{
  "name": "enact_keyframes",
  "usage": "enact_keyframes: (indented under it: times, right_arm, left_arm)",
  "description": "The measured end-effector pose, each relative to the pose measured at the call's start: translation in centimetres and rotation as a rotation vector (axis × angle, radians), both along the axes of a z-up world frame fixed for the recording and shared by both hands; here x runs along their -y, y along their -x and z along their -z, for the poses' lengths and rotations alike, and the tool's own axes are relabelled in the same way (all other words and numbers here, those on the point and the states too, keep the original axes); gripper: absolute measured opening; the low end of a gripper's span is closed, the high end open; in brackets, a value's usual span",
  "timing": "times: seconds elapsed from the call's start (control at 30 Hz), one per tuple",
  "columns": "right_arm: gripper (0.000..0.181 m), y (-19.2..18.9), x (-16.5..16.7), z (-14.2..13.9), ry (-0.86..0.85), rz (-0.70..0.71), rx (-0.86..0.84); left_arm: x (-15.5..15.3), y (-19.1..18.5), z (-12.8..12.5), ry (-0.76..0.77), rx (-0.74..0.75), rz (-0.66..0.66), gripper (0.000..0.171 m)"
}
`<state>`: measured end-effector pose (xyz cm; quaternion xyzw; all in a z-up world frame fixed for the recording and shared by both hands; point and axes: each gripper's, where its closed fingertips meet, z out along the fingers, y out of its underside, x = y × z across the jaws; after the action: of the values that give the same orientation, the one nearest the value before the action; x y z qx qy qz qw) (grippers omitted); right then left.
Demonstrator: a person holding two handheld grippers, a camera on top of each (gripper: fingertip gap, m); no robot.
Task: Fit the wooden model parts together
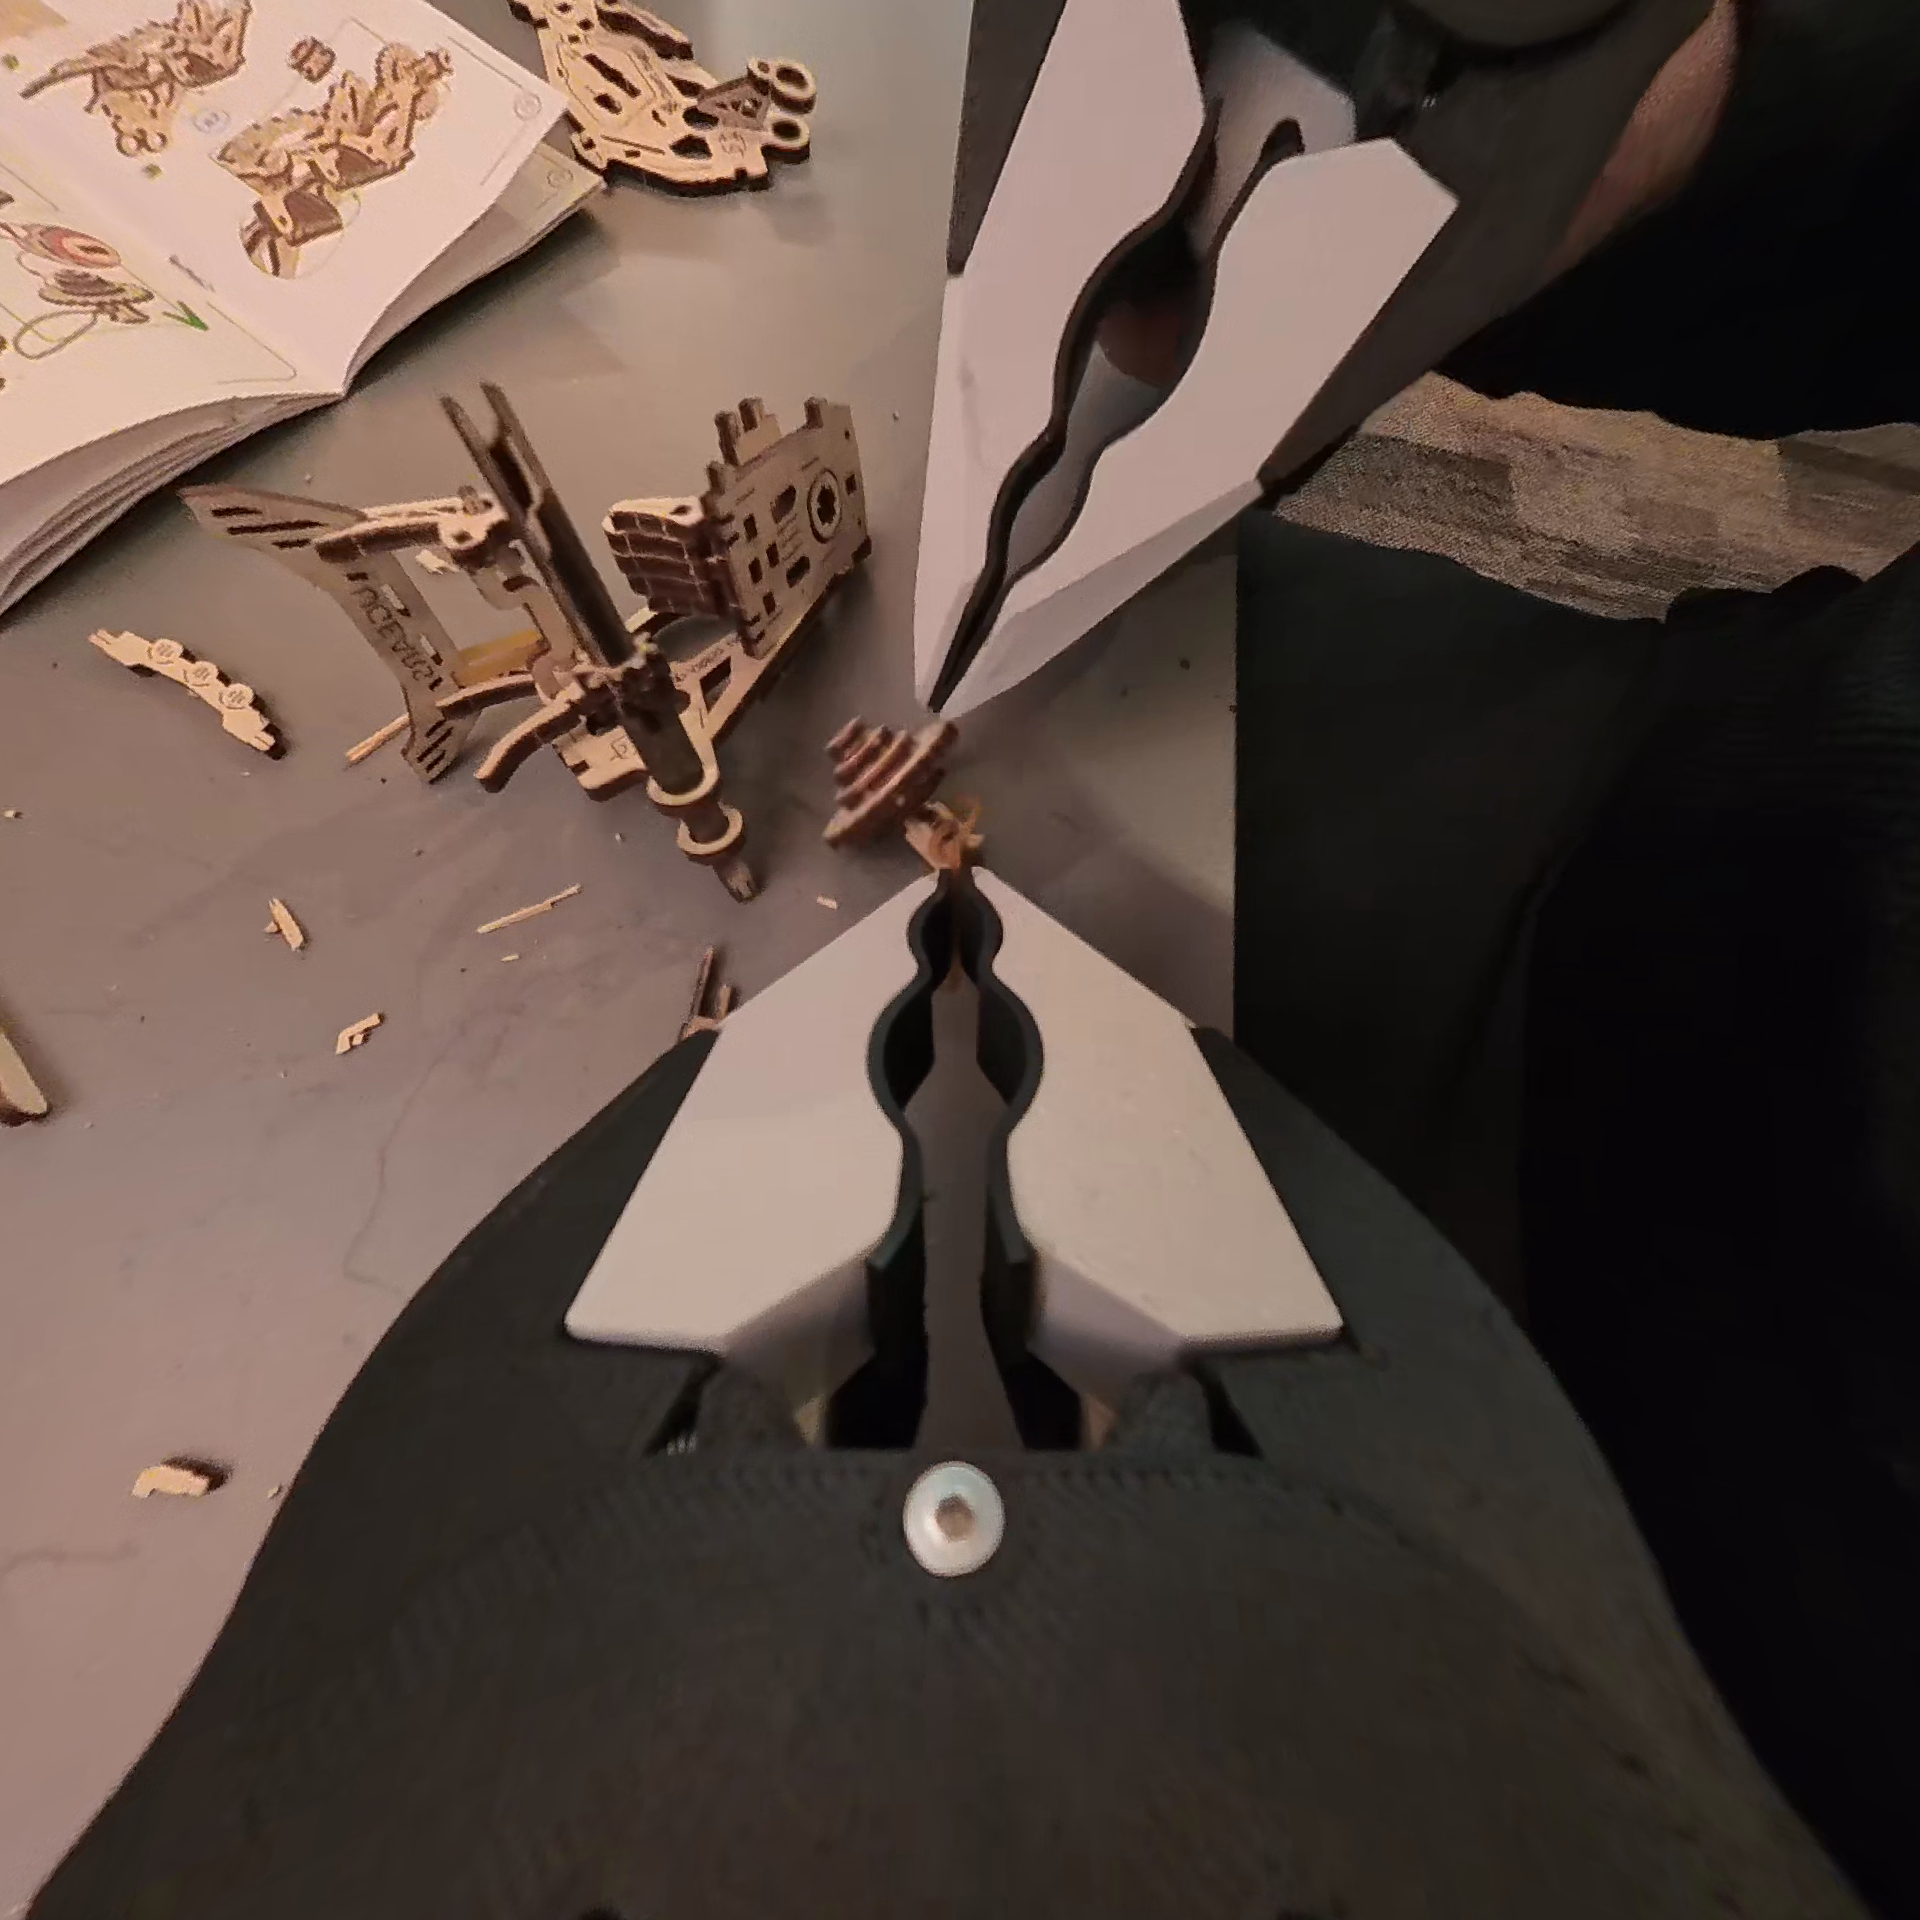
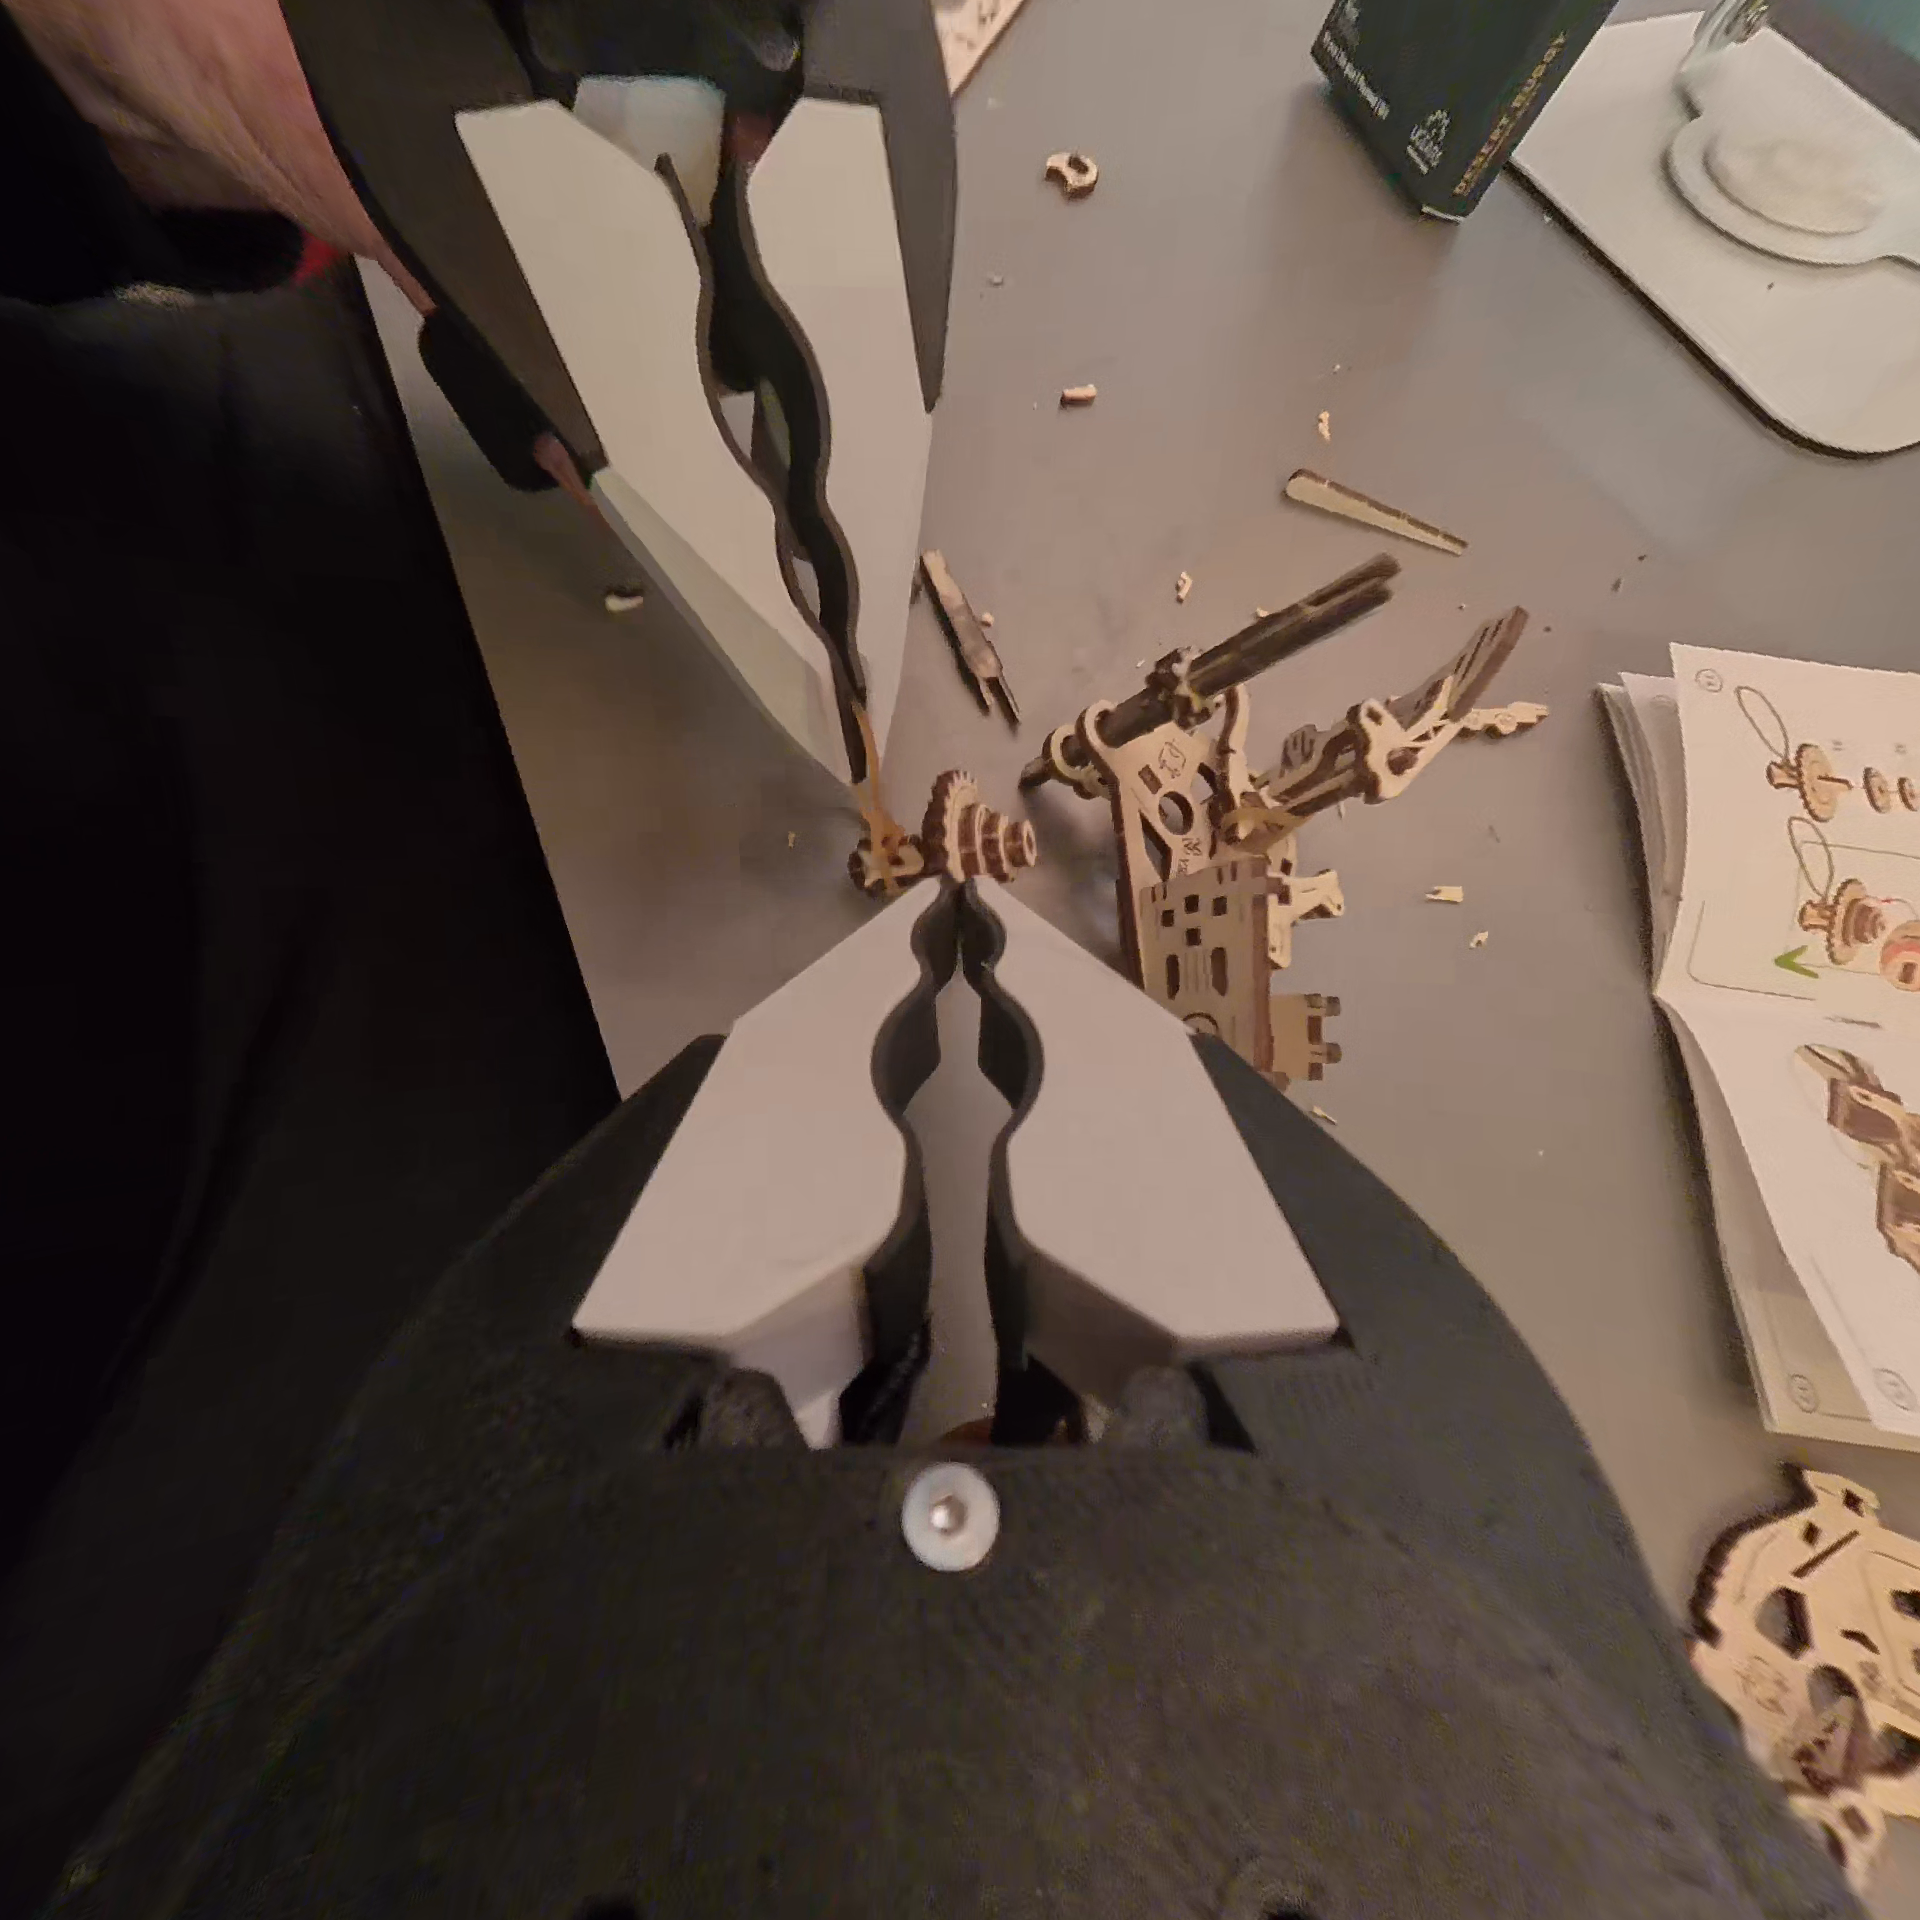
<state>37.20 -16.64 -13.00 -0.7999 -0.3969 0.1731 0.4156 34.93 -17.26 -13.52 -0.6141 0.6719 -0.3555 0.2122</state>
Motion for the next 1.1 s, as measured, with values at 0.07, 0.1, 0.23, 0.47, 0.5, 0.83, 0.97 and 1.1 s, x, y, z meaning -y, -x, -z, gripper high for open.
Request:
enact_keyframes:
  times: [0.07,0.1,0.23,0.47,0.5,0.83,0.97,1.1]
  right_arm:
    - [0.000,-0.3,-0.1,-0.3,0.003,0.005,-0.014]
    - [0.000,-0.3,-0.1,-0.4,0.003,0.000,-0.018]
    - [0.008,-0.7,0.3,-0.2,0.006,-0.019,0.008]
    - [0.023,0.2,1.3,0.1,-0.032,-0.033,0.060]
    - [0.023,0.3,1.3,0.3,-0.037,-0.020,0.070]
    - [0.014,0.7,0.7,0.7,-0.052,0.012,0.027]
    - [0.014,0.9,1.3,0.4,0.023,-0.063,-0.048]
    - [0.014,0.7,1.4,0.7,0.052,-0.130,-0.032]
  left_arm:
    - [-0.1,0.1,-0.1,0.003,0.003,-0.002,0.000]
    - [-0.1,0.0,-0.1,0.003,0.010,-0.003,0.000]
    - [-0.3,-0.1,-0.5,-0.034,0.040,-0.003,0.002]
    - [0.0,0.3,0.0,-0.040,0.011,0.024,0.005]
    - [0.1,0.1,0.0,-0.026,0.012,0.025,0.005]
    - [0.4,-0.4,0.3,-0.037,-0.003,0.023,0.006]
    - [-0.4,-0.2,-1.1,-0.210,0.020,0.083,0.015]
    - [0.0,-0.5,-0.4,-0.436,-0.043,0.234,0.018]
